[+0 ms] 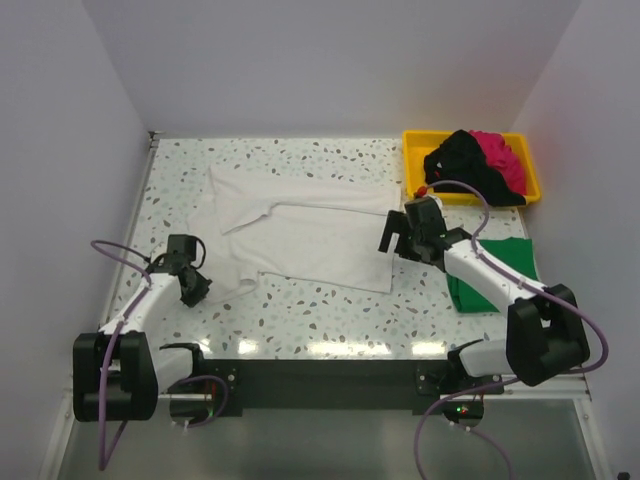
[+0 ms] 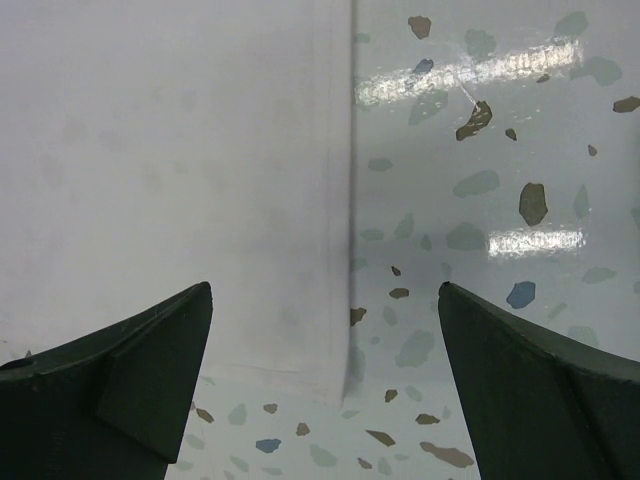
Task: Fold and stack the t-shirts
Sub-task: Fold the tshirt
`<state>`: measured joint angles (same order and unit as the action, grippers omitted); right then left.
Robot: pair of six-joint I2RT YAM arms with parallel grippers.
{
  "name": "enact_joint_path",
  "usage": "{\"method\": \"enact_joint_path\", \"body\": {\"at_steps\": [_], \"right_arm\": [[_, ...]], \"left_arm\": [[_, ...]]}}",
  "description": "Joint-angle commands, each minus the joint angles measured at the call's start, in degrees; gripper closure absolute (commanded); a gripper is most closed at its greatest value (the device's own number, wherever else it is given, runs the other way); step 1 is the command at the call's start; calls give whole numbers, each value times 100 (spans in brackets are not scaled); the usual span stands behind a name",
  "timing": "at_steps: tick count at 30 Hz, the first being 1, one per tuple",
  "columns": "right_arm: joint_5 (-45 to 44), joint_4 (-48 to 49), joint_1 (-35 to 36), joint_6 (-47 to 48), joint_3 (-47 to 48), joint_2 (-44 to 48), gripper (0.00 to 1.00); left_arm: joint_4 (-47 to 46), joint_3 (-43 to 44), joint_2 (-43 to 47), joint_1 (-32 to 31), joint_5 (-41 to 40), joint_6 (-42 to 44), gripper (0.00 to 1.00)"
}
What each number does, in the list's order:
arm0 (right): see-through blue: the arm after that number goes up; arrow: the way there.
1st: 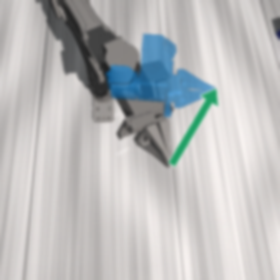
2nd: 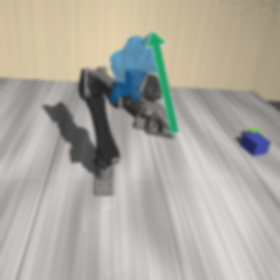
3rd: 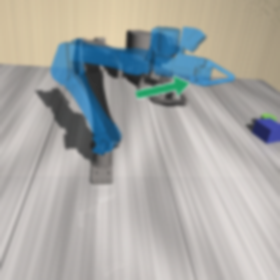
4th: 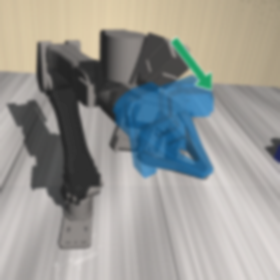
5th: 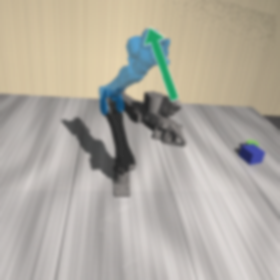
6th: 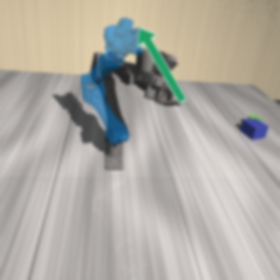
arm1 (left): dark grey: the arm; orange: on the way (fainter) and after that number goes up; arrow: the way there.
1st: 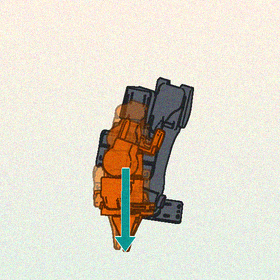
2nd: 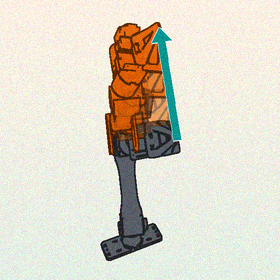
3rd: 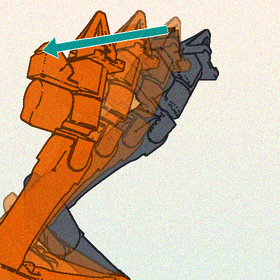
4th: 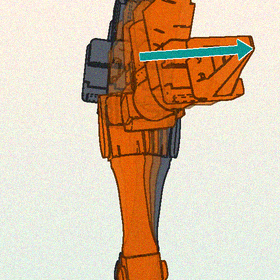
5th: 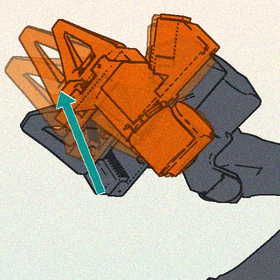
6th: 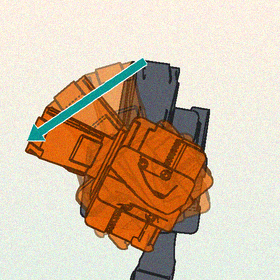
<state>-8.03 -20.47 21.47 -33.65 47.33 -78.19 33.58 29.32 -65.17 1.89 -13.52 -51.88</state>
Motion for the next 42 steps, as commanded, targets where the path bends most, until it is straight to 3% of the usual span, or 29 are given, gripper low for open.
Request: {"method": "enact_joint_path", "body": {"at_steps": [1, 9, 13, 18, 19, 22, 27, 30, 32, 42], "right_arm": [[-129, -211, 50, -142, -83, 348, 1], [-172, -739, 884, -299, -566, 770, 1], [20, -382, 999, -371, -962, 815, 5], [372, 113, 1008, -335, -1086, 437, 23], [390, 122, 1008, -327, -1068, 271, 33], [443, 166, 999, -327, -1033, 86, 47], [434, 227, 999, -370, -1156, 24, 60], [417, 219, 999, -406, -1191, -3, 88], [504, 158, 990, -423, -1217, 49, 97], [733, -616, 999, -397, -1507, 1147, 100]], "left_arm": [[-115, -128, -49, 39, 227, 81, 100], [60, -41, 469, 39, 289, 143, 100], [148, -41, 715, 39, 253, 169, 100], [183, -6, 725, 31, 245, 169, 100], [192, 3, 716, 31, 253, 178, 100], [228, 30, 698, 39, 297, 178, 100], [298, 74, 768, 39, 394, 204, 100], [350, 56, 786, 39, 437, 169, 100], [464, 82, 795, 39, 551, 160, 100], [1088, 205, 1418, 39, 807, 11, 100]]}}
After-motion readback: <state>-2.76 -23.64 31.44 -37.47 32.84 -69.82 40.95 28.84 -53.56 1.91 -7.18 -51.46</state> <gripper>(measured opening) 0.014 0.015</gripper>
